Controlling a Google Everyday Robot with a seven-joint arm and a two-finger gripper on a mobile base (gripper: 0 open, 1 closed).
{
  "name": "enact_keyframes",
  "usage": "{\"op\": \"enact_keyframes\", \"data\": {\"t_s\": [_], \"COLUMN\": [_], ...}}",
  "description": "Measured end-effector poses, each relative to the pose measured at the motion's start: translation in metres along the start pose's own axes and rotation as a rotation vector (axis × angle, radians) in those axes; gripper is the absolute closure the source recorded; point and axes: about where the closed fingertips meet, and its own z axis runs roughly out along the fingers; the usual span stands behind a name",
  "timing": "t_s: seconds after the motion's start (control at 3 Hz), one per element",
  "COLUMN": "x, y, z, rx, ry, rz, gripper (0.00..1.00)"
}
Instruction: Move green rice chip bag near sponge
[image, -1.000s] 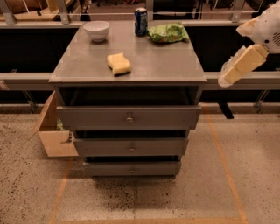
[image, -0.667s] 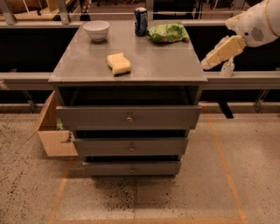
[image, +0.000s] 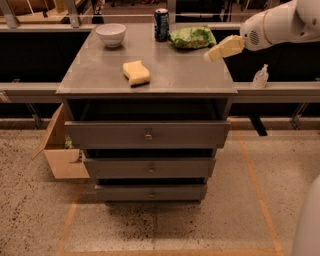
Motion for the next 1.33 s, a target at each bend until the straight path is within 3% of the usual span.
{"op": "enact_keyframes", "data": {"t_s": [0.33, 0.67, 1.0, 1.33], "x": [0.012, 0.016, 0.016, 0.017], "y": [-0.042, -0.046, -0.045, -0.042], "z": [0.017, 0.016, 0.019, 0.052], "rx": [0.119, 0.132, 0.130, 0.129], "ry": [0.028, 0.033, 0.031, 0.001], "rz": [0.145, 0.236, 0.232, 0.148], "gripper": [0.00, 0.00, 0.00, 0.00]}}
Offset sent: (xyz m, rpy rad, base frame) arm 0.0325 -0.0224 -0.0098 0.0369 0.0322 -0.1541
